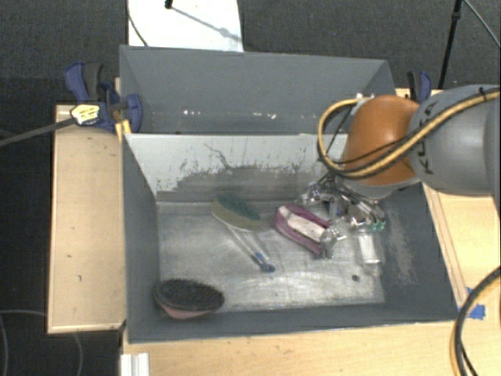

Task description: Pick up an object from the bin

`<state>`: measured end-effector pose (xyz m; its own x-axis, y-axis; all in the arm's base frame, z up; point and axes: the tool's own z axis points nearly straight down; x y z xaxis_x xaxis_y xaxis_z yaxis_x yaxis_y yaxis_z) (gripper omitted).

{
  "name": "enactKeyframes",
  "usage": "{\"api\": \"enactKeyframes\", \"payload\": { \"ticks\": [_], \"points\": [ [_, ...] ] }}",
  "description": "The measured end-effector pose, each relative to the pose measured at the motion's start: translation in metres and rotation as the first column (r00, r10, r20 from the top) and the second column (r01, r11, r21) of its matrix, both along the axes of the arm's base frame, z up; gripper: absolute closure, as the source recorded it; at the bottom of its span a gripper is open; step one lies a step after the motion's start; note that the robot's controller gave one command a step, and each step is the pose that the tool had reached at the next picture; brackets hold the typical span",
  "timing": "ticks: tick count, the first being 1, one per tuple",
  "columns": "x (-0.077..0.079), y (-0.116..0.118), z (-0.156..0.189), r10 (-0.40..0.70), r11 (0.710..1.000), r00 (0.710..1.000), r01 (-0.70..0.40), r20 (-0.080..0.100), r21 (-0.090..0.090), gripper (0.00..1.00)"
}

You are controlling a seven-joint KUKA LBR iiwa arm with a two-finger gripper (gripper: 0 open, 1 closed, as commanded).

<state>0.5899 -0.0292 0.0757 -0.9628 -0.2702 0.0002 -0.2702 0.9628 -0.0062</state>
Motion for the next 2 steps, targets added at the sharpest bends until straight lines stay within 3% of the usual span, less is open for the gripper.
{"api": "enactKeyframes", "payload": {
  "ticks": [1,2],
  "points": [
    [-0.0247,0.0196,-0.0024,-0.229,0.973,0.973,0.229,0.010,0.009,0.00],
    [-0.0234,0.0191,-0.0009,-0.225,0.974,0.974,0.225,0.014,0.009,1.00]
  ]
}}
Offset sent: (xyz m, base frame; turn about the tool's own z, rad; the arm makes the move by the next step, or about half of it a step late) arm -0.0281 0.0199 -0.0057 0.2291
